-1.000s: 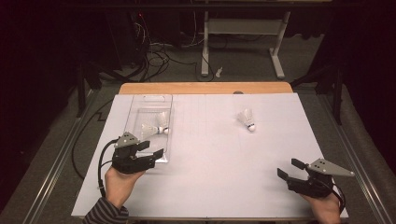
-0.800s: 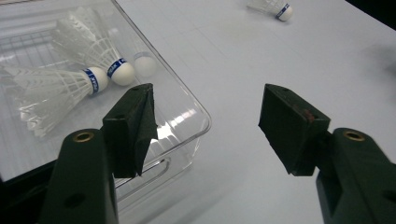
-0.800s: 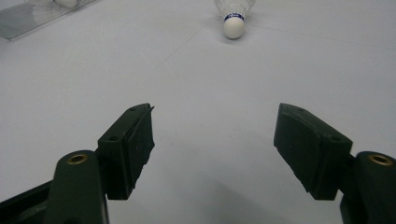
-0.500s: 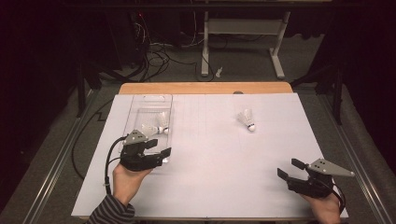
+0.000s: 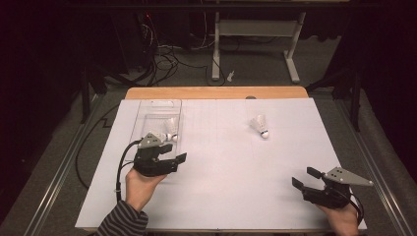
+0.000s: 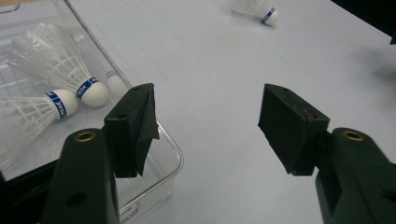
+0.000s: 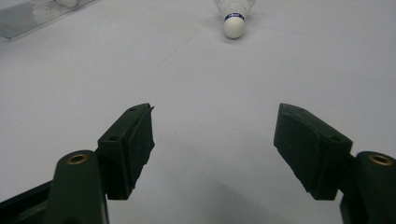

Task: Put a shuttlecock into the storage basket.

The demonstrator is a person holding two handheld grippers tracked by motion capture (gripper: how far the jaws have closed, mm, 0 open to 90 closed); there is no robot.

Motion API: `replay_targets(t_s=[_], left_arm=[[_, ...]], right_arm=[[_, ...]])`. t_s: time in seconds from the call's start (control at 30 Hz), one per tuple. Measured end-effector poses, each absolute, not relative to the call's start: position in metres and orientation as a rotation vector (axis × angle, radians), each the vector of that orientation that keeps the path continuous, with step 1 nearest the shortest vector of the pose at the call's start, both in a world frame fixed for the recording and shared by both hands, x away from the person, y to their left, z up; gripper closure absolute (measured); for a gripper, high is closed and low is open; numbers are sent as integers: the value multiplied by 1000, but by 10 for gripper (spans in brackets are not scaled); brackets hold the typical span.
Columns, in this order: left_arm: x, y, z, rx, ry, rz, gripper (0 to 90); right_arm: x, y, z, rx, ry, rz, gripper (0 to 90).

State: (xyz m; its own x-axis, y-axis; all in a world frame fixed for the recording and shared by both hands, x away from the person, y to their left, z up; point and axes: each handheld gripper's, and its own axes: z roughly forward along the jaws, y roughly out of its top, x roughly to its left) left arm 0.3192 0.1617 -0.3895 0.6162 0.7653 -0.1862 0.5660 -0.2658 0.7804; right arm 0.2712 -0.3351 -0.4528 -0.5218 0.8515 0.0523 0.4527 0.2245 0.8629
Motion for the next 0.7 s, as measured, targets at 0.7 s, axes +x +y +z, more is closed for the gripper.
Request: replay_targets(t_s=[0.7], left_arm=[[338, 138, -383, 1975, 1018, 263, 377]], right_arm=[[271, -335, -453, 1199, 2071, 1231, 290]])
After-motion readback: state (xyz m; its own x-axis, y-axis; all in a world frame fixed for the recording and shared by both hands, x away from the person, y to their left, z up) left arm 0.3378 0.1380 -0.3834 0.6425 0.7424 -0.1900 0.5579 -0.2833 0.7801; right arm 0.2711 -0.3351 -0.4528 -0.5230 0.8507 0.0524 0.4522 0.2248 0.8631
